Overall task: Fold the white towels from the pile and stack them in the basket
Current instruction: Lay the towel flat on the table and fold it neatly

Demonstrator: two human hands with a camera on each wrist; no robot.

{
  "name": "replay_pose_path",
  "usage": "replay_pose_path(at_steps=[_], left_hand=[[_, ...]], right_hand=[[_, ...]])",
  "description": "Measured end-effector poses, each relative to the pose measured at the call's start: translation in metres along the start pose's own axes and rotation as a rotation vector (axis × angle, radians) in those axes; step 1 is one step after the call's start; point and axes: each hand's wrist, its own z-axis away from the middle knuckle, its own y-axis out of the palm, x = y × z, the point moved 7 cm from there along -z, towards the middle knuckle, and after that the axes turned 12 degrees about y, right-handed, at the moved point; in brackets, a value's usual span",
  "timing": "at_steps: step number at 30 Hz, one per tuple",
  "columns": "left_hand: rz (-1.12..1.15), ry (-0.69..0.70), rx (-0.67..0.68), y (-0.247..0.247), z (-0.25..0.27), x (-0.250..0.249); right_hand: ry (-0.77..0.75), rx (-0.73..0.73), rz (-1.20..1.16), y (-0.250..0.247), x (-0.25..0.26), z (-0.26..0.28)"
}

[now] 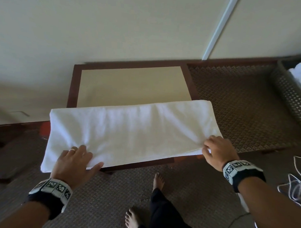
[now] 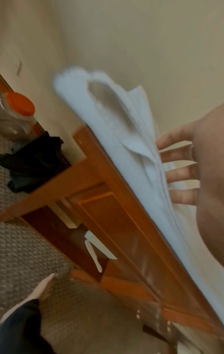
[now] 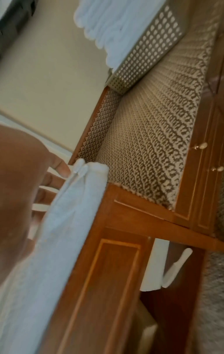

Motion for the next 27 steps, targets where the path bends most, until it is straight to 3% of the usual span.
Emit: replay_pose_path(at_steps=[5, 10, 12, 14, 18, 23, 27], left_hand=[[0.067, 0.057, -0.045, 0.000, -0.060, -0.053], [0.097, -0.018, 0.089, 0.028, -0.094, -0.079], [0.107, -0.032, 0.110, 0.029, -0.100, -0.082], [0.132, -0.033, 0.117, 0.027, -0.110, -0.083], [0.168, -0.010, 0.095, 0.020, -0.148, -0.094], [0.145, -0.069, 0.115, 0.006, -0.214, -0.101], [0.133, -0.123, 0.165, -0.005, -0.240, -0.091]], right_hand=[[0.374, -0.021, -0.116, 0.003, -0.039, -0.029], [0.655, 0.300, -0.526, 0.058, -0.069, -0.044], [0.717, 0.424, -0.674, 0.068, -0.077, -0.049], [0.744, 0.459, -0.776, 0.063, -0.085, -0.061], [0.708, 0.266, -0.749, -0.001, -0.106, -0.117], [0.568, -0.175, -0.615, -0.122, -0.130, -0.200], [0.476, -0.394, -0.529, -0.190, -0.129, -0.234]])
